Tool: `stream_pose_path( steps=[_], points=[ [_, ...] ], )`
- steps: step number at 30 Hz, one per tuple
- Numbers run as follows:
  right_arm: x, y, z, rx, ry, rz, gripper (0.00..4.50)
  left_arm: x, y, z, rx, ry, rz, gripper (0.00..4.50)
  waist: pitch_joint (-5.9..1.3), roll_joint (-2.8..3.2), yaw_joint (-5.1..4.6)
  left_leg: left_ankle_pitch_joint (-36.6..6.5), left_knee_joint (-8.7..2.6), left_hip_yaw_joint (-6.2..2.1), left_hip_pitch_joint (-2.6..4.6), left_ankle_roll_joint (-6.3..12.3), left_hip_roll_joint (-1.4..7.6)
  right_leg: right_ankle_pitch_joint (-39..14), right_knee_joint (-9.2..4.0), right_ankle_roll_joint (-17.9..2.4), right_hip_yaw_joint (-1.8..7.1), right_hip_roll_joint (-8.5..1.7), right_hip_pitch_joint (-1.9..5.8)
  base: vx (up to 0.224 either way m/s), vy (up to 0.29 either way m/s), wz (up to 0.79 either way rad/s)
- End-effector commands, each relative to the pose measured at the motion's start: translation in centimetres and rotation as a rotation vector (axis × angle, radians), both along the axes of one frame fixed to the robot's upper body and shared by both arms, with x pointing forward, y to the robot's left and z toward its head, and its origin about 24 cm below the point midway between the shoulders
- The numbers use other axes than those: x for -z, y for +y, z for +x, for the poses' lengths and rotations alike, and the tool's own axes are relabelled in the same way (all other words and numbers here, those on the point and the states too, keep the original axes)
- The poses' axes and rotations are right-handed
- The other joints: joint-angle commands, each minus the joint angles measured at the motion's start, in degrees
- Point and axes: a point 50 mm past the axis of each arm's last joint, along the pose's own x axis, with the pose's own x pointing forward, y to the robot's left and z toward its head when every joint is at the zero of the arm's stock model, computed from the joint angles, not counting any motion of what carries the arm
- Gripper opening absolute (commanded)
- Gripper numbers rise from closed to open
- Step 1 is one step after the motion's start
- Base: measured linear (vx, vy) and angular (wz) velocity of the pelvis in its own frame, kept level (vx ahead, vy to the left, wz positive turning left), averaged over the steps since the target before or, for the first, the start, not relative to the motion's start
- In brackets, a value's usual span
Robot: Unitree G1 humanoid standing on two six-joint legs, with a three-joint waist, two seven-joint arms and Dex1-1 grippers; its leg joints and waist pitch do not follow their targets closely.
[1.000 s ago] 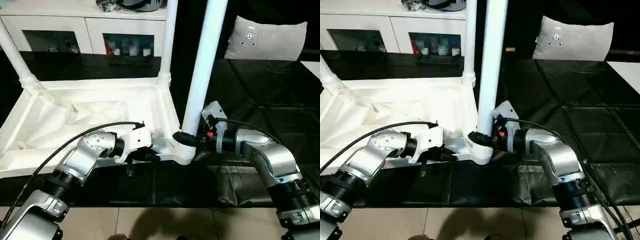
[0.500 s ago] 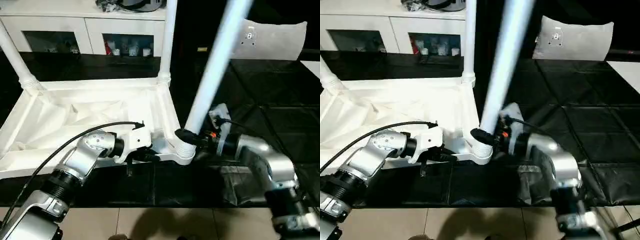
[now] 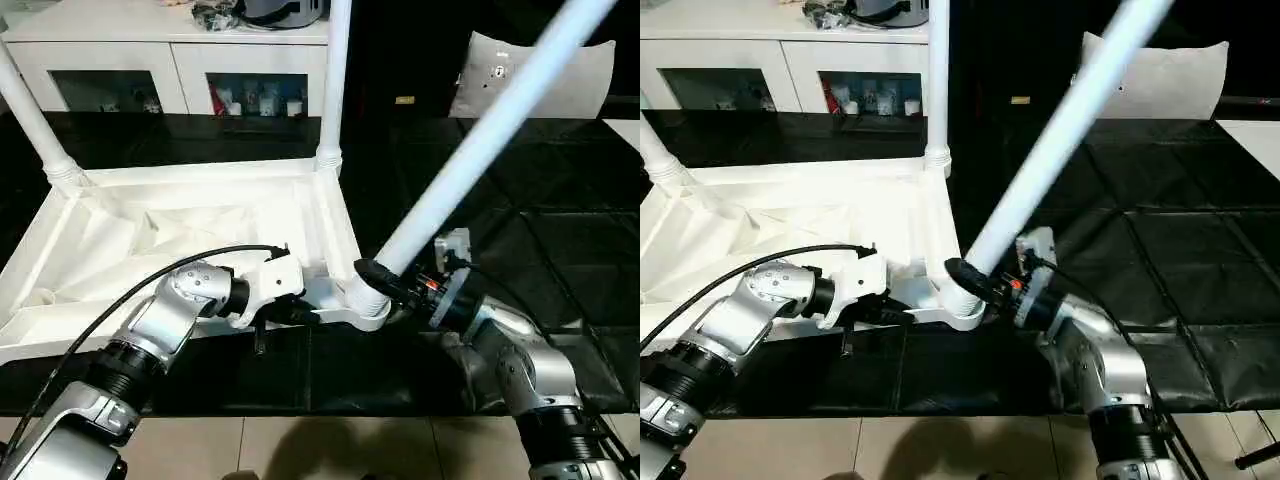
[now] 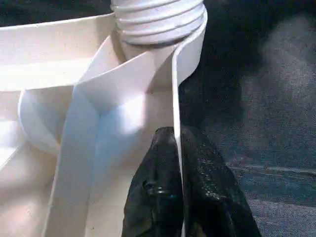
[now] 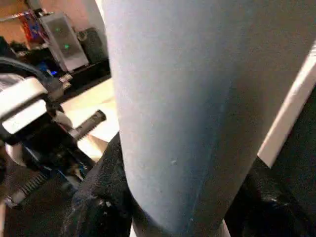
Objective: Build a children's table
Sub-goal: Insert table leg to table base
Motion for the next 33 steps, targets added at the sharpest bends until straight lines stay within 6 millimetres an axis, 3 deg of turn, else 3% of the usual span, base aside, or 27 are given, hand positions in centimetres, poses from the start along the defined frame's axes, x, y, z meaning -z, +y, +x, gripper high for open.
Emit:
stream_pose_path(
  steps=[1, 9, 11, 13, 17, 19, 20, 21, 22, 23, 24, 26, 27, 28, 29, 30, 31, 32, 33],
  points=[
    [1.2, -0.7, 0.0, 0.023, 0.015, -0.083, 1.89, 0.0, 0.1, 0.0, -0.008, -0.009, 0.008, 0.00, -3.79, 0.48, 0.01, -10.3, -4.10, -0.03, -0.46, 1.49, 1.88, -22.1, -5.31, -7.9, 2.49, -4.37, 3.68, 0.000, 0.000, 0.00],
    [2.7, -2.9, 0.7, 0.042, 0.007, -0.234, 1.89, 0.1, 0.0, -0.1, -0.010, -0.009, 0.008, 0.00, -3.49, 0.65, -0.74, -13.2, -4.26, -0.16, -0.07, 2.16, 1.87, -26.7, -5.93, -7.5, 2.19, -4.32, 3.47, 0.000, 0.000, 0.00],
    [3.0, -3.1, 1.0, 0.028, -0.001, -0.294, 1.89, 0.2, 0.0, -0.1, -0.010, -0.009, 0.010, 0.00, -3.22, 0.70, -1.32, -15.9, -4.36, -0.26, 0.28, 2.21, 1.82, -29.4, -6.35, -7.1, 2.00, -4.29, 3.37, 0.000, 0.000, 0.00],
    [3.5, -3.2, 1.2, 0.007, -0.002, -0.353, 1.89, 0.2, 0.0, -0.1, -0.007, -0.008, 0.013, 0.00, -3.18, 0.74, -1.76, -16.8, -4.51, -0.48, 0.10, 2.10, 1.79, -30.3, -6.49, -7.0, 1.75, -4.38, 3.63, 0.000, 0.000, 0.00],
    [4.2, -3.4, 1.6, -0.012, 0.018, -0.425, 1.89, 0.3, 0.1, -0.2, 0.003, -0.006, 0.022, 0.00, -3.08, 0.94, -2.76, -19.9, -4.64, -0.79, 0.41, 1.80, 1.86, -32.3, -6.80, -6.6, 1.36, -4.44, 3.54, 0.000, 0.000, 0.00],
    [4.6, -3.5, 1.7, -0.034, 0.029, -0.472, 1.89, 0.3, 0.2, -0.3, 0.015, -0.006, 0.033, 0.00, -3.04, 1.14, -3.39, -21.4, -4.57, -0.81, 0.64, 2.04, 1.78, -33.2, -7.12, -6.7, 1.20, -4.45, 3.45, 0.000, 0.000, 0.00],
    [5.0, -3.6, 1.8, -0.054, 0.048, -0.514, 1.89, 0.3, 0.3, -0.4, 0.030, -0.005, 0.047, 0.00, -3.05, 1.62, -3.40, -22.1, -4.64, -0.90, 0.87, 2.09, 1.87, -33.1, -7.22, -6.8, 1.04, -4.54, 3.49, 0.000, 0.000, 0.00],
    [5.0, -3.6, 1.8, -0.054, 0.048, -0.514, 1.89, 0.3, 0.3, -0.4, 0.030, -0.005, 0.047, 0.00, -3.02, 1.52, -3.67, -22.8, -4.65, -0.88, 0.91, 2.15, 1.93, -32.9, -7.32, -7.0, 0.86, -4.49, 3.41, 0.000, 0.000, 0.00],
    [5.5, -3.6, 1.9, -0.070, 0.069, -0.547, 1.89, 0.3, 0.4, -0.3, 0.041, -0.006, 0.058, 0.00, -2.94, 2.03, -3.88, -24.6, -4.72, -0.95, 1.27, 2.07, 2.12, -32.7, -7.55, -7.3, 0.42, -4.50, 3.45, 0.000, 0.000, 0.00],
    [5.5, -3.6, 1.9, -0.070, 0.070, -0.548, 1.89, 0.3, 0.4, -0.3, 0.042, -0.006, 0.059, 0.00, -2.86, 1.93, -4.22, -25.5, -4.69, -0.96, 1.27, 2.06, 2.14, -32.7, -7.64, -7.4, 0.12, -4.45, 3.43, 0.000, 0.000, 0.00],
    [5.9, -3.5, 1.9, -0.081, 0.089, -0.565, 1.89, 0.2, 0.5, -0.3, 0.049, -0.007, 0.064, 0.00, -2.56, 2.14, -4.69, -28.2, -4.66, -1.11, 1.46, 1.70, 2.17, -34.3, -7.97, -6.6, -0.47, -4.60, 3.33, 0.000, 0.000, 0.00],
    [6.1, -3.2, 2.0, -0.084, 0.108, -0.570, 1.89, 0.1, 0.6, -0.3, 0.056, -0.010, 0.069, 0.00, -2.43, 2.02, -5.01, -28.6, -4.44, -1.18, 1.73, 1.69, 1.92, -36.5, -8.39, -5.5, -0.82, -4.73, 3.39, 0.000, 0.000, 0.00],
    [6.3, -2.7, 2.3, -0.084, 0.136, -0.572, 1.89, -0.3, 0.7, 0.0, 0.065, -0.017, 0.074, 0.00, -1.81, 2.29, -5.40, -30.5, -4.63, -1.36, 1.81, 1.72, 1.93, -37.9, -8.69, -4.8, -1.31, -4.49, 3.11, 0.000, 0.000, 0.00],
    [6.3, -2.7, 2.3, -0.084, 0.136, -0.572, 1.89, -0.3, 0.7, 0.0, 0.065, -0.017, 0.074, 0.00, -1.72, 2.27, -5.70, -31.7, -4.64, -1.48, 1.97, 1.60, 1.91, -38.9, -8.89, -4.0, -1.84, -4.33, 3.17, 0.000, 0.000, 0.00],
    [6.6, -2.4, 2.2, -0.091, 0.146, -0.580, 1.89, -0.6, 0.8, 0.3, 0.071, -0.027, 0.079, 0.00, -1.46, 2.52, -5.92, -33.3, -4.55, -1.53, 2.50, 1.60, 1.90, -40.0, -9.47, -3.2, -2.44, -4.17, 2.89, 0.000, 0.000, 0.00],
    [6.6, -2.3, 2.2, -0.094, 0.147, -0.584, 1.89, -0.7, 0.8, 0.4, 0.072, -0.030, 0.081, 0.00, -1.13, 3.40, -7.05, -38.1, -4.65, -2.07, 3.82, 1.42, 2.38, -38.6, -10.67, -1.6, -5.15, -3.85, 3.30, 0.000, 0.000, 0.00],
    [6.8, -2.2, 2.2, -0.102, 0.146, -0.591, 1.89, -0.8, 0.8, 0.5, 0.074, -0.036, 0.084, 0.00, -0.84, 4.02, -7.24, -41.3, -5.43, -2.42, 3.91, 1.22, 3.11, -36.0, -10.56, -1.4, -6.37, -3.33, 3.84, 0.000, 0.000, 0.00],
    [7.0, -2.0, 1.9, -0.118, 0.147, -0.586, 1.89, -1.0, 0.8, 0.6, 0.078, -0.040, 0.087, 0.00, -0.63, 5.13, -6.57, -47.2, -8.51, -3.77, 0.35, 0.04, 5.60, -23.5, -3.01, -3.0, -4.71, -3.69, 7.65, -0.077, 0.013, -0.07],
    [7.2, -1.7, 1.6, -0.139, 0.143, -0.572, 1.89, -1.2, 0.7, 0.8, 0.082, -0.046, 0.088, 0.00, 0.33, 5.15, -5.70, -52.2, -11.45, -3.91, -1.65, -0.72, 7.17, -18.1, 1.13, -4.0, -3.62, -3.37, 8.57, -0.077, 0.013, -0.07]
  ],
)
